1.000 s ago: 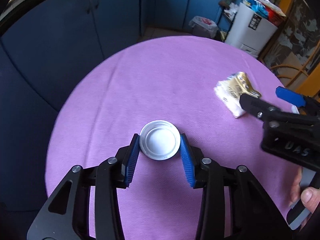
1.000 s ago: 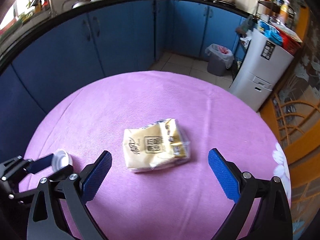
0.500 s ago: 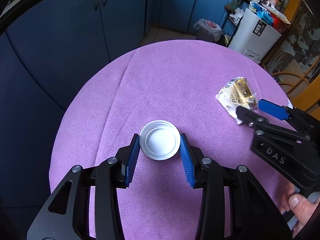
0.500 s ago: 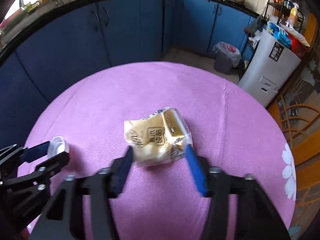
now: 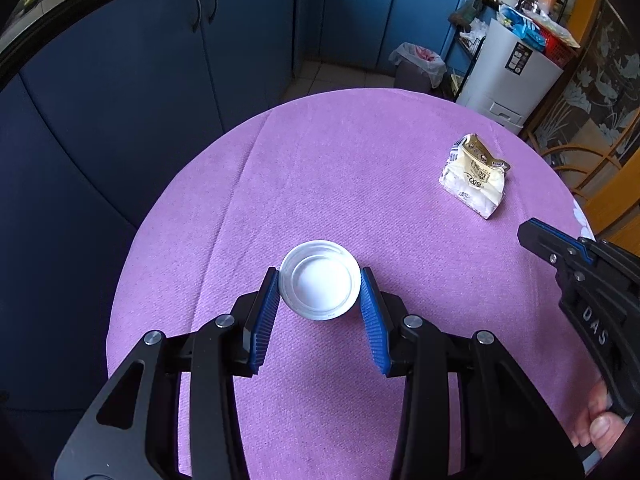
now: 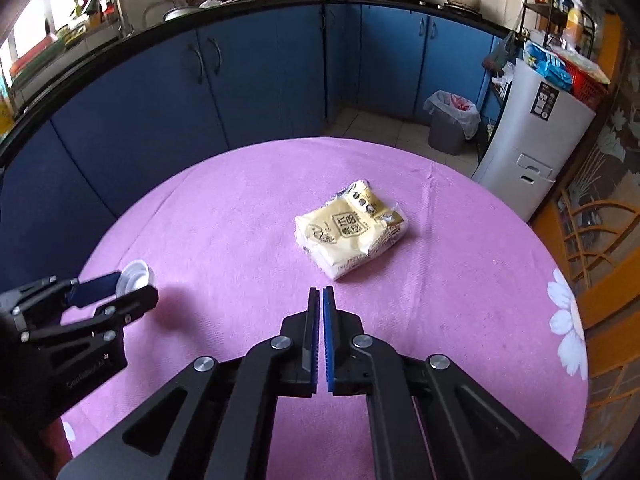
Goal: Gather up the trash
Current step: 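Grasp the cream snack bag with the right tool while the left tool holds the cap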
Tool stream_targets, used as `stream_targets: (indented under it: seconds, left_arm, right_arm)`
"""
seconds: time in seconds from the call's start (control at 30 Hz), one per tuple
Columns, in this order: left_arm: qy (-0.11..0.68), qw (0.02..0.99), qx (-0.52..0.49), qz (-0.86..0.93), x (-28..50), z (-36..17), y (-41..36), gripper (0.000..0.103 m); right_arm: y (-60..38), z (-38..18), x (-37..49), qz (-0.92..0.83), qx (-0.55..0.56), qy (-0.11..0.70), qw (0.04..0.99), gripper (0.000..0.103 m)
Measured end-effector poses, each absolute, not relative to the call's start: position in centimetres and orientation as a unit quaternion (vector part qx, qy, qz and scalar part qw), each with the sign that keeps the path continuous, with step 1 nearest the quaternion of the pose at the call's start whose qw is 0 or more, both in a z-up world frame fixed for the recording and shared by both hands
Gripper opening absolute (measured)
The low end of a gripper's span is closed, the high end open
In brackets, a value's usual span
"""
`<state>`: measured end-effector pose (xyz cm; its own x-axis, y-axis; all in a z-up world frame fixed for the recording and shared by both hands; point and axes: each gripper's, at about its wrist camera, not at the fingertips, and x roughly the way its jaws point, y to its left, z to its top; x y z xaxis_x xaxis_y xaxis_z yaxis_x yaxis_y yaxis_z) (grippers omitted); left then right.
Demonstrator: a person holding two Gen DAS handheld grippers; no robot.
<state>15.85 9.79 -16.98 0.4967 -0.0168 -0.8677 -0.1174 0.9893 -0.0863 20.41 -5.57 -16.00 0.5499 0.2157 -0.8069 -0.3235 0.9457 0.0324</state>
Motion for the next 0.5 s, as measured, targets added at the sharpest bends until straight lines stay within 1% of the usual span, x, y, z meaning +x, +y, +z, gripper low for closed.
stream_targets:
  seconds: [0.1, 0.33, 0.5]
  left_arm:
    - [0.499, 0.863, -0.069, 0.030, 15.9, -16.8, 10.0, 0.041]
    - [0.487, 0.870, -0.068, 0.036, 17.4, -16.0, 11.2, 0.041]
    - [0.473, 0.878, -0.067, 0.039, 18.2, -15.4, 11.8, 0.041]
  right_arm:
    - [-5.4, -16.2, 21.5, 0.144, -0.061, 0.446, 0.881, 0.004]
    - [-4.1, -16.3, 24.7, 0.130, -0.026, 0.455, 0.881, 0.004]
    - [-3.8, -16.0, 25.3, 0.118, -0.019, 0.449, 0.886, 0.004]
